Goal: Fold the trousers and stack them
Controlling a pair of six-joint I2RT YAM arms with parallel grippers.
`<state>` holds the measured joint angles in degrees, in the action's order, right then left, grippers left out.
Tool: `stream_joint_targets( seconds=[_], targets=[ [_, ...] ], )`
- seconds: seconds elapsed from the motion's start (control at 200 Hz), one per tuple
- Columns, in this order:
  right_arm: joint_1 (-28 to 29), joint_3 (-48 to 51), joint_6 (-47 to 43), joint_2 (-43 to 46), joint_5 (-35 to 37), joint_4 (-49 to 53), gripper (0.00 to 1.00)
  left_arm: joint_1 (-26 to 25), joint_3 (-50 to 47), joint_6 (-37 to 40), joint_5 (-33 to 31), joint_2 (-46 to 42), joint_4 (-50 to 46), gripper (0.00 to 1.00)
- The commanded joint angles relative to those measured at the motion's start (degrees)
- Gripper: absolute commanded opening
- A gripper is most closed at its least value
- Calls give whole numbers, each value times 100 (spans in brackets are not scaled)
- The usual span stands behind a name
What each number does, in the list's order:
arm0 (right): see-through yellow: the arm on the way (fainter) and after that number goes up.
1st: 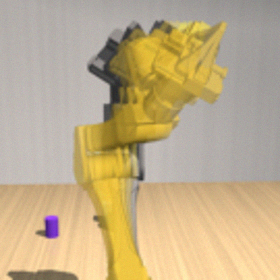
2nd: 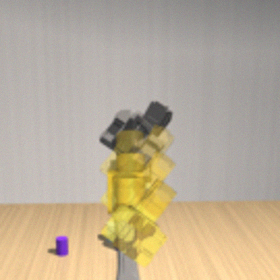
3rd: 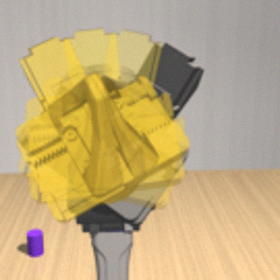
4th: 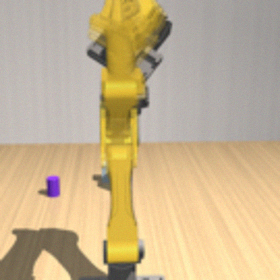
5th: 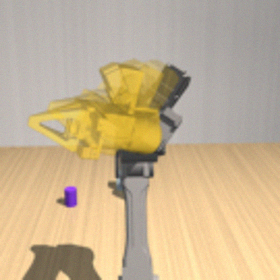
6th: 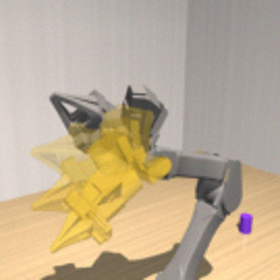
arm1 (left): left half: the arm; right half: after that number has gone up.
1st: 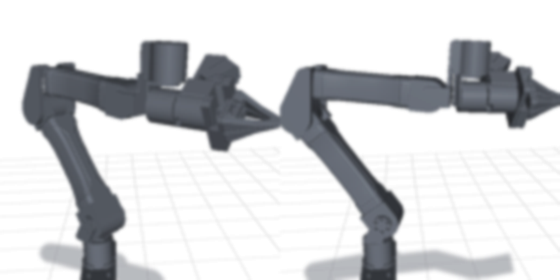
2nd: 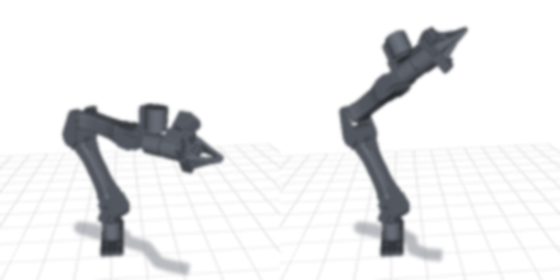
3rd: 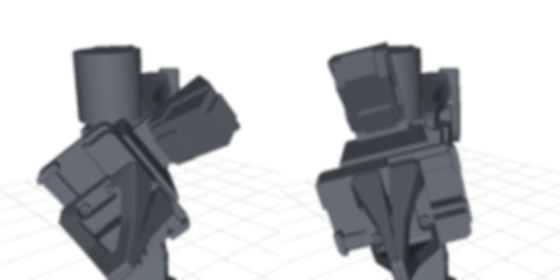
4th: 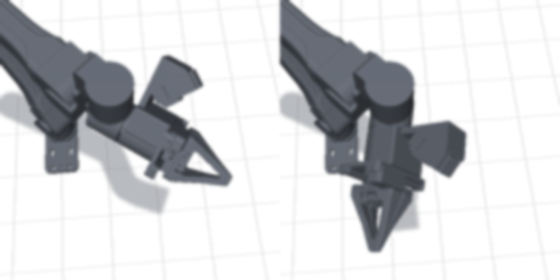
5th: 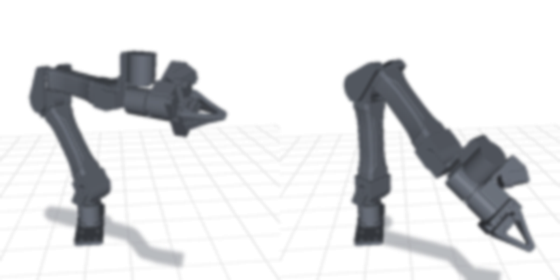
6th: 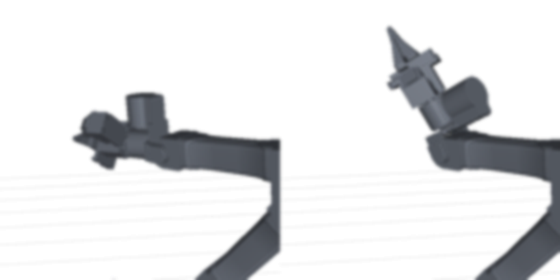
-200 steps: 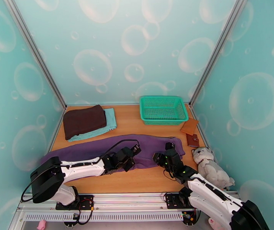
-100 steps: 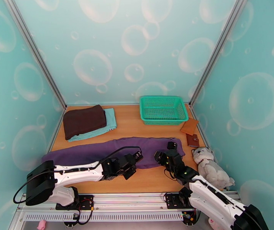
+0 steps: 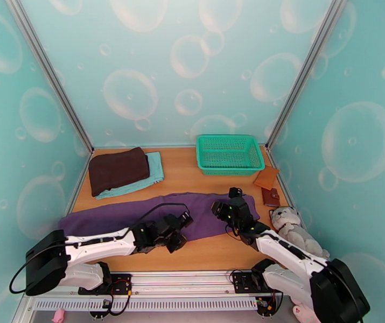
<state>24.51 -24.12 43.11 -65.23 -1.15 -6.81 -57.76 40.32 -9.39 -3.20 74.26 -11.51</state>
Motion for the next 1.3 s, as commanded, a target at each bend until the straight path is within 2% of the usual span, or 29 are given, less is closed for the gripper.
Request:
stream_joint_targets(
  seconds=[0.0,0.12,0.23,0.43,0.59,0.74,0.895,0.95,1.06,1.15,1.295],
  targets=[
    [-56,-200,-12,-720,-829,-1053,39,1149,-149,-1112,-85,-228,599,46],
    [-52,-45,513,-1334,-1067,-1418,39,2232,-447,-1889,34,-184,340,47],
    [-170,278,702,-1453,-863,-1347,38,2868,-935,-2329,201,-328,491,48],
    [-940,516,418,-1169,-558,-748,38,3661,-1436,-2796,-62,-630,599,49],
    [-1431,489,186,-815,-203,-445,38,3877,-1509,-2799,-72,-668,679,49],
    [-1311,178,-269,-567,290,-15,37,3853,-1468,-2644,305,-184,774,49],
    [27,-330,-939,-233,1161,-86,39,3400,-1373,-2560,807,616,1126,47],
    [324,-491,-972,-347,950,-285,40,3113,-1274,-2652,1015,903,1342,46],
    [540,-508,-708,-728,238,-1103,40,2529,-980,-2881,1367,1450,1831,46],
    [710,-584,-637,-1068,242,-1226,40,2138,-647,-3043,1565,1879,2077,44],
    [754,-530,-548,-1422,95,-1467,41,1728,-141,-3255,1464,2228,2083,43]
  ],
)
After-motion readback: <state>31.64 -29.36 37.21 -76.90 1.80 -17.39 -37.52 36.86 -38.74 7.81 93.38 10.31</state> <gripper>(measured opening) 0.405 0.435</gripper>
